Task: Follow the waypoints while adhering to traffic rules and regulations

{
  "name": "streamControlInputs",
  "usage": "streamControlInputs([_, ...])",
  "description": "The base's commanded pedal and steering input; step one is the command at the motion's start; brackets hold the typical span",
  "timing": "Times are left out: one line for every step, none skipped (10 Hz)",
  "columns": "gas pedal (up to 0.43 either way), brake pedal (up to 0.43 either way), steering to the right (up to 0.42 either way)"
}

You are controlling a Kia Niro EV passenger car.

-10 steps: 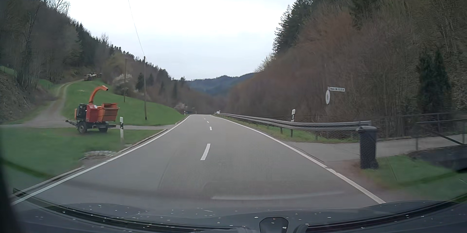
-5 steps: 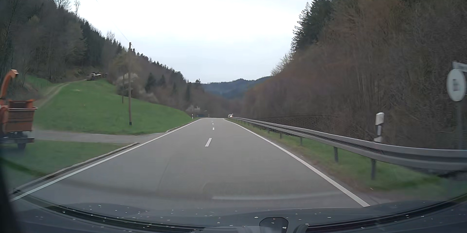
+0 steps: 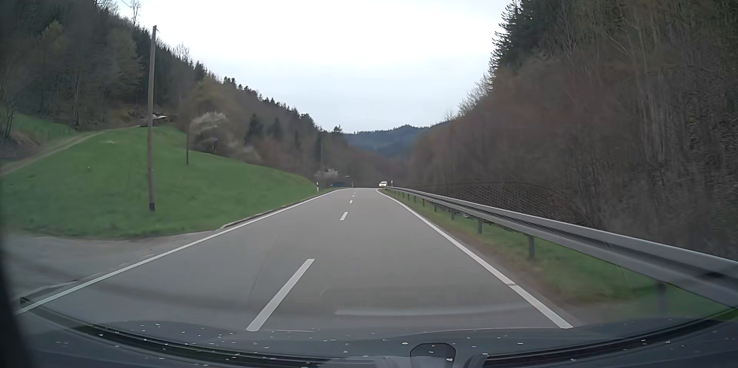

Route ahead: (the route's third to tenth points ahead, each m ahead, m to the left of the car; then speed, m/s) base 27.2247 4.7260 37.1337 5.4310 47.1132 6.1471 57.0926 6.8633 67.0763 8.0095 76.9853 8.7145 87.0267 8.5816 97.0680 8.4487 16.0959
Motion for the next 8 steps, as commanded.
streamControlInputs([0.020, 0.000, -0.040])
streamControlInputs([0.177, 0.000, -0.034])
streamControlInputs([0.248, 0.000, -0.024])
streamControlInputs([0.331, 0.000, -0.014])
streamControlInputs([0.370, 0.000, -0.010])
streamControlInputs([0.398, 0.000, -0.009])
streamControlInputs([0.409, 0.000, -0.009])
streamControlInputs([0.409, 0.000, -0.009])
